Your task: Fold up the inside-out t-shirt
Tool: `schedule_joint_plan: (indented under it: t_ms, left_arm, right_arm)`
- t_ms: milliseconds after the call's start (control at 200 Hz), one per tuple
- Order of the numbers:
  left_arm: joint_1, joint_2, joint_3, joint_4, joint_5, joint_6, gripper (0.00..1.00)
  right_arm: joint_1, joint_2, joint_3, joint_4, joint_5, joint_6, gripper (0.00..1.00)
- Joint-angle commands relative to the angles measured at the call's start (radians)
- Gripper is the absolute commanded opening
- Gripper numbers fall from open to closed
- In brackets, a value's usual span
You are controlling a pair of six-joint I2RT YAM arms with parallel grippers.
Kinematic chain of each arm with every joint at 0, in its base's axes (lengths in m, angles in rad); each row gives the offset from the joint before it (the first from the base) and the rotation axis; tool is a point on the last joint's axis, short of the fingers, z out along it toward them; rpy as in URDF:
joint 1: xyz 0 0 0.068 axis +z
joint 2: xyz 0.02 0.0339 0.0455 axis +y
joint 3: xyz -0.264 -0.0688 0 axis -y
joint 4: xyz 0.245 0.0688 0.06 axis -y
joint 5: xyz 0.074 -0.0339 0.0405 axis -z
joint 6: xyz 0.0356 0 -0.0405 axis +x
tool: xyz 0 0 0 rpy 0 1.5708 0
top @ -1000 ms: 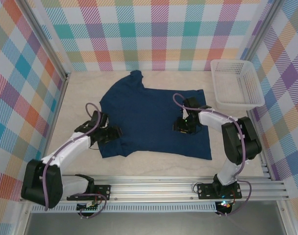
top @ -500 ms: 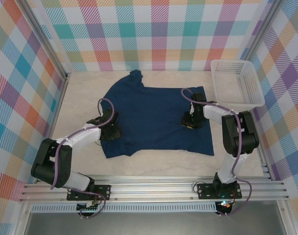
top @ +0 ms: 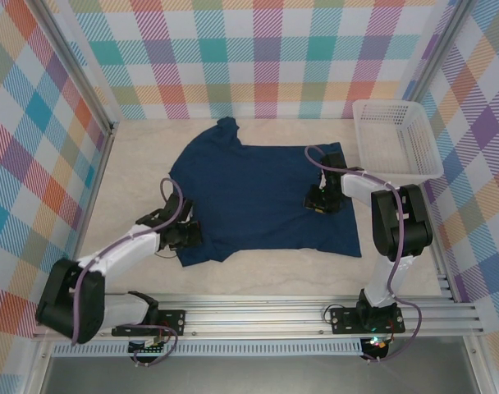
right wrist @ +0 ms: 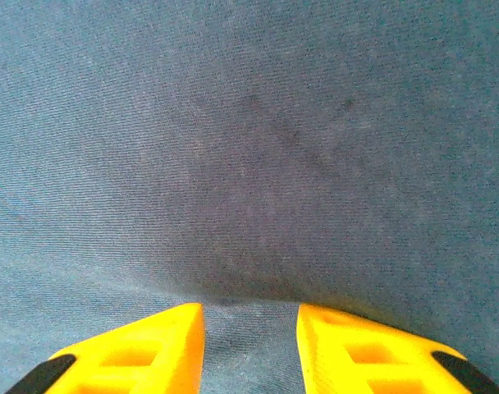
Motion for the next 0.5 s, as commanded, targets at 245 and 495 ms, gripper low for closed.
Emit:
schedule_joint_plan:
  t_ms: [245,495]
  left_arm:
    - [-0.122,-0.327,-0.113,-0.200,0.340,-0.218,0.00]
    - [-0.219,-0.401,-0.157,-0.294,0.205,-0.308,0.00]
  right_arm:
    - [-0.006,0.003,-0.002,-0.022,0.029,-0.037,0.37]
    - [-0.006,-0.026,-0.005,-0.034,0.035,-0.037,0.38]
